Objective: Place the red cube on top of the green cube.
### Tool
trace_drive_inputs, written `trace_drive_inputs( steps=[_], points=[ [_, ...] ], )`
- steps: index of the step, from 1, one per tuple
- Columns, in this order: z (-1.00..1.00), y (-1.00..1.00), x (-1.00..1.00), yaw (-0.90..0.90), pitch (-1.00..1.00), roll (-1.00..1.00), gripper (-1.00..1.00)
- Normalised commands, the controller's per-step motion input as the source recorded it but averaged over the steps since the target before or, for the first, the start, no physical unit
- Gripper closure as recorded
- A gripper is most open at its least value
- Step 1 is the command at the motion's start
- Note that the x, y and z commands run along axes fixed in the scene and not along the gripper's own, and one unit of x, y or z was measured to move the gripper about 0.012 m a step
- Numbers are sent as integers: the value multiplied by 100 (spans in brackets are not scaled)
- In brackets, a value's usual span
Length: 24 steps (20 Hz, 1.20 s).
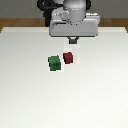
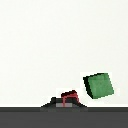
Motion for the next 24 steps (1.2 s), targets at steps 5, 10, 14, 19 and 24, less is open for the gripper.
trace_drive_inputs(
  steps=[5,10,14,19,24],
  points=[
    [0,-20,-20,0,0,0,100],
    [0,0,-40,0,0,0,100],
    [0,0,0,0,0,0,100],
    [-60,0,0,0,0,0,100],
    [0,0,0,0,0,0,100]
  ],
)
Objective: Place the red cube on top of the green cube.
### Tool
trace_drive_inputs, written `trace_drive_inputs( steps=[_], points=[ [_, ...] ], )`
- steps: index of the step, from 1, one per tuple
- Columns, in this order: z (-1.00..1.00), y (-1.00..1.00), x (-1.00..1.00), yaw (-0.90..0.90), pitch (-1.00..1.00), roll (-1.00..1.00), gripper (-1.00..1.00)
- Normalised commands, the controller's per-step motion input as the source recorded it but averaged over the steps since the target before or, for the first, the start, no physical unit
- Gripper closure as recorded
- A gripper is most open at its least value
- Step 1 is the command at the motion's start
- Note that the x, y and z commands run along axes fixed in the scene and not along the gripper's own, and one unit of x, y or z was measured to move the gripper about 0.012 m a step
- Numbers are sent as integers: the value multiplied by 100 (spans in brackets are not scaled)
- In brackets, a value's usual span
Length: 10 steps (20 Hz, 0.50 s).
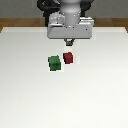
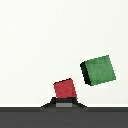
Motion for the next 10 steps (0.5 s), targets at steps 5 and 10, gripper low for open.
trace_drive_inputs(
  steps=[5,10],
  points=[
    [-40,0,0,0,0,0,-100],
    [-40,0,0,0,0,0,-100]
  ],
)
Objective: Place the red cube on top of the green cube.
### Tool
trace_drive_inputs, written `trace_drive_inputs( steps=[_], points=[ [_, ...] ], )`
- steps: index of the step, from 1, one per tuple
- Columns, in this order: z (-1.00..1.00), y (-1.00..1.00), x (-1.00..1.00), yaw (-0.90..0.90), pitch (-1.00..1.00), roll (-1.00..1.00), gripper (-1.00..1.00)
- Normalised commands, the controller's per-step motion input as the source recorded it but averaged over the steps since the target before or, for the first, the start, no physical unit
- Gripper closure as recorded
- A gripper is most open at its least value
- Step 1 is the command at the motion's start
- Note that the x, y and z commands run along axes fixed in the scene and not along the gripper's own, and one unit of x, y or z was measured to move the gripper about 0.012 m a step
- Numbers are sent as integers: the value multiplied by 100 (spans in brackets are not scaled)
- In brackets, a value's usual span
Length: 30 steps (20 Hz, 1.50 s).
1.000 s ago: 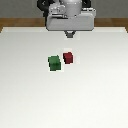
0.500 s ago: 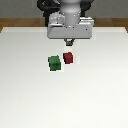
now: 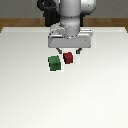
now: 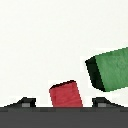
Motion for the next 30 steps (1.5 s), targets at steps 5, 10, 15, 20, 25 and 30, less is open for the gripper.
trace_drive_inputs(
  steps=[5,10,15,20,25,30],
  points=[
    [-60,0,0,0,0,0,-100],
    [0,0,0,0,0,0,-100],
    [0,0,0,0,0,0,100],
    [0,0,0,0,0,0,100],
    [60,0,0,0,0,0,100],
    [100,0,0,0,0,0,100]
  ],
)
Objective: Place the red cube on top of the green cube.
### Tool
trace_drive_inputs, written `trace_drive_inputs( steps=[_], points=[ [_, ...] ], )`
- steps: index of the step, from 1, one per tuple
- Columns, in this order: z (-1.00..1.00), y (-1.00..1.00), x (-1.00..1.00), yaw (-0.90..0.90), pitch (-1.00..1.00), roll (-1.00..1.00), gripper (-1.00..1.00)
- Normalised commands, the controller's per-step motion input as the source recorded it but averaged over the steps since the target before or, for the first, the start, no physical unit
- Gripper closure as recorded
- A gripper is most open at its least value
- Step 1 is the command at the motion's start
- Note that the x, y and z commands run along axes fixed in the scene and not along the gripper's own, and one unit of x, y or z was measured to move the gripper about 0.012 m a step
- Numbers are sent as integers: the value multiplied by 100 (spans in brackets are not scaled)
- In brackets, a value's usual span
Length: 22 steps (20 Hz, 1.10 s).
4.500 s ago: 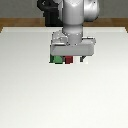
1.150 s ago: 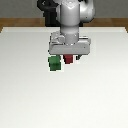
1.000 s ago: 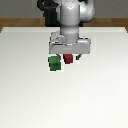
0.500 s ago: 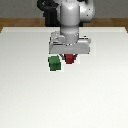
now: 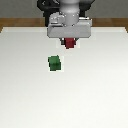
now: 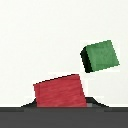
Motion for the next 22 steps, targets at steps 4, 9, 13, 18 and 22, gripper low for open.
trace_drive_inputs(
  steps=[4,9,13,18,22],
  points=[
    [0,-50,0,0,0,0,100],
    [0,-100,0,0,0,0,100],
    [0,0,0,0,0,0,100],
    [0,0,100,0,0,0,100],
    [0,25,0,0,0,0,100]
  ],
)
